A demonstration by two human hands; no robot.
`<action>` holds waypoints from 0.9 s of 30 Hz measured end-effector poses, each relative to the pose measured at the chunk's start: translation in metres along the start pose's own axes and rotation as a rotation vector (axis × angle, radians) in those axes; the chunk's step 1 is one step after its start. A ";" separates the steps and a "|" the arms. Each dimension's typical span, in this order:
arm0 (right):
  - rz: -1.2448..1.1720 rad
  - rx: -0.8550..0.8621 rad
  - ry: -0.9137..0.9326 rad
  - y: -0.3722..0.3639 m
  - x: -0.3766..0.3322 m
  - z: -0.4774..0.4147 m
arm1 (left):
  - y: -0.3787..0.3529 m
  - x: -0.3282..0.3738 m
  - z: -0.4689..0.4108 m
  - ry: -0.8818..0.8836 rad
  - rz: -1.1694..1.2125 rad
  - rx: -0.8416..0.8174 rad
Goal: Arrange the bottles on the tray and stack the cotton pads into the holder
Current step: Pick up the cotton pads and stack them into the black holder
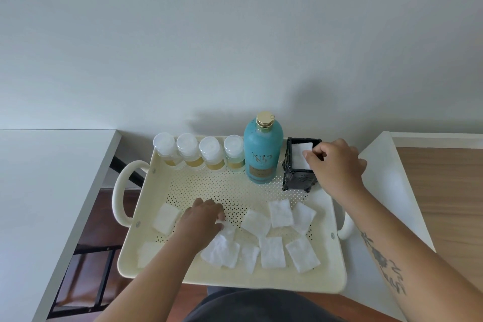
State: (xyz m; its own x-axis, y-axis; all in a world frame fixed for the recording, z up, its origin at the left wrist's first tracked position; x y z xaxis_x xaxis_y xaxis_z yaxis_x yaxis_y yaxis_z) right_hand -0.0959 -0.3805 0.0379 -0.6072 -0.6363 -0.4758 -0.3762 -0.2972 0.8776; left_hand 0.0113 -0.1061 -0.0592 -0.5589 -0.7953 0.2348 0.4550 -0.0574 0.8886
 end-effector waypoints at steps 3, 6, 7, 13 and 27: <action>0.097 0.082 0.061 0.006 -0.005 0.003 | 0.000 0.001 0.000 -0.023 -0.058 0.017; 0.093 0.233 0.193 0.019 -0.015 0.011 | 0.001 0.001 0.002 -0.046 -0.064 0.061; 0.103 0.244 0.264 0.021 -0.020 0.013 | 0.003 0.001 0.002 -0.053 -0.055 0.083; 0.234 -0.009 0.402 -0.008 -0.021 0.017 | 0.027 0.000 0.006 -0.053 0.119 0.227; 0.009 0.294 0.454 0.020 -0.046 0.041 | 0.067 0.011 0.010 0.135 1.105 0.131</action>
State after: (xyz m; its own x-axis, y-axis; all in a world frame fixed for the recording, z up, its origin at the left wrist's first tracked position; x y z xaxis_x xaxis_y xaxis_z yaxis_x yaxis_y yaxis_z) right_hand -0.1039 -0.3279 0.0749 -0.2724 -0.9009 -0.3379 -0.5917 -0.1201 0.7972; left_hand 0.0288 -0.1127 0.0072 0.1902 -0.4299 0.8826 0.5742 0.7779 0.2552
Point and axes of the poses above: each hand's wrist, its own z-axis away from the middle knuckle, its own y-axis out of the back of the hand, x = y × z, the point moved 7 cm from there along -z, towards the middle knuckle, and after that the axes turned 7 degrees about y, right-handed, at the moved point
